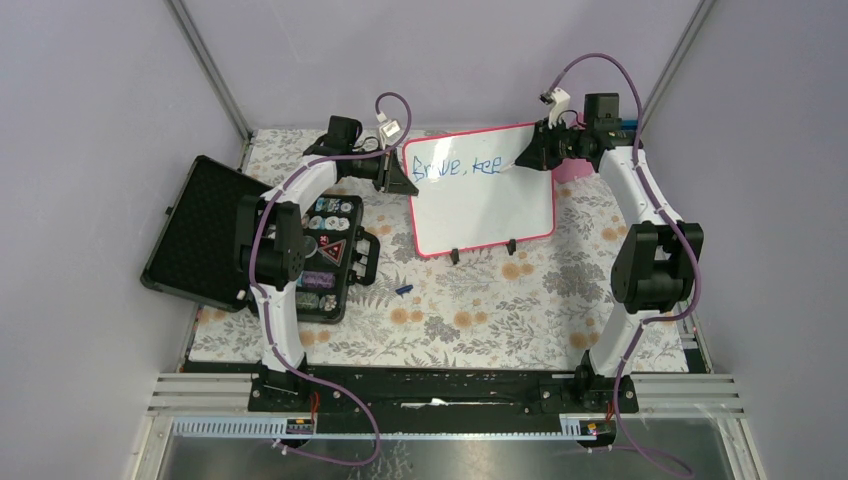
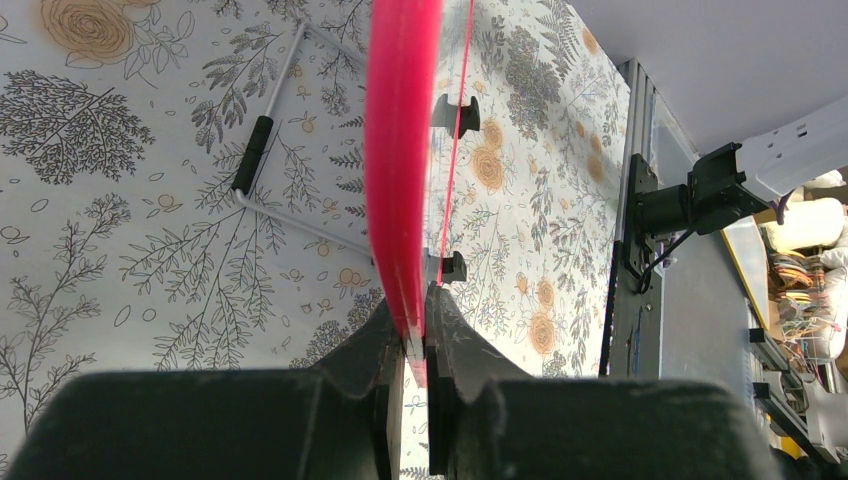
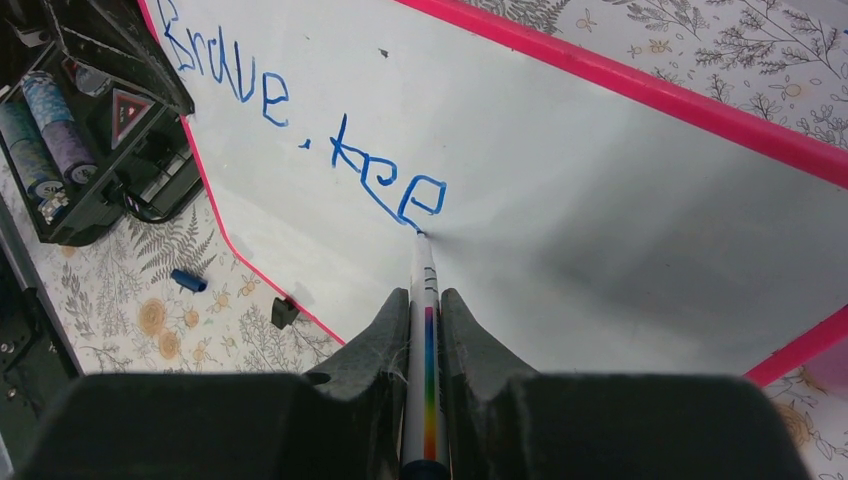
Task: Write a sentence on the whiteboard
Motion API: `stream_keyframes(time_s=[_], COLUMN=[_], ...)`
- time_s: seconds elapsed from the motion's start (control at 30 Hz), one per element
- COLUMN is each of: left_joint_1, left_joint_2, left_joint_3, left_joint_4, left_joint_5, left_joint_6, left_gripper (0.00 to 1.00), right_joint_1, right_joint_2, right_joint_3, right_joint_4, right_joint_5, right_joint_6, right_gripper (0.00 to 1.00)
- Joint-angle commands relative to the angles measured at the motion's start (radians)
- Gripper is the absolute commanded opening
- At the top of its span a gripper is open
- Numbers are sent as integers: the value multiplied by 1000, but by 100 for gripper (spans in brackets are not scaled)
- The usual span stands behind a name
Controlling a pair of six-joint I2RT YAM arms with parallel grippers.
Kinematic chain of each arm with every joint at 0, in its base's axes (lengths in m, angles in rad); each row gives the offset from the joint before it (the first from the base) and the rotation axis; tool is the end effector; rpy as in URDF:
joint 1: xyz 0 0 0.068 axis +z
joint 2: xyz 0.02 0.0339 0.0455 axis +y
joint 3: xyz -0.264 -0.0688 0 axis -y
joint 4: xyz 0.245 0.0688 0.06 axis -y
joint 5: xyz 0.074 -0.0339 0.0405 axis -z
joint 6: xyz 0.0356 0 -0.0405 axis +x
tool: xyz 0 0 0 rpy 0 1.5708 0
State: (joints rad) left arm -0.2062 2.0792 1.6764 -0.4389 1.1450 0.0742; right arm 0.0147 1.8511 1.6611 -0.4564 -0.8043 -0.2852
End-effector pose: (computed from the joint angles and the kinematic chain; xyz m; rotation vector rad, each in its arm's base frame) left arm 0.4402 -0.1252 0.2371 0.8129 2.0273 -1.4174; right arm 0.4233 0.0319 0.3204 -0.7297 1.9459 0.7203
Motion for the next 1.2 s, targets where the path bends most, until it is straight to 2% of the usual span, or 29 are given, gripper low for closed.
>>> stream_keyframes(time_s=[0.0, 0.23, 1.17], left_joint_1=[-10, -10, -10], left_joint_2=[-13, -11, -25], left_joint_3=[11, 12, -10], left_joint_4=[26, 26, 56], left_joint_5=[-20, -19, -18], left_joint_6=[52, 50, 44], left_gripper=[0, 0, 0], right_joint_1=[-8, -8, -52], right_joint_2=[-43, -102, -55], right_joint_3=[35, 39, 63], right_joint_4=[-9, -24, -8], right_joint_5=[15, -66, -41], right_joint_6=[-37, -2, 1], right_gripper=[0, 0, 0])
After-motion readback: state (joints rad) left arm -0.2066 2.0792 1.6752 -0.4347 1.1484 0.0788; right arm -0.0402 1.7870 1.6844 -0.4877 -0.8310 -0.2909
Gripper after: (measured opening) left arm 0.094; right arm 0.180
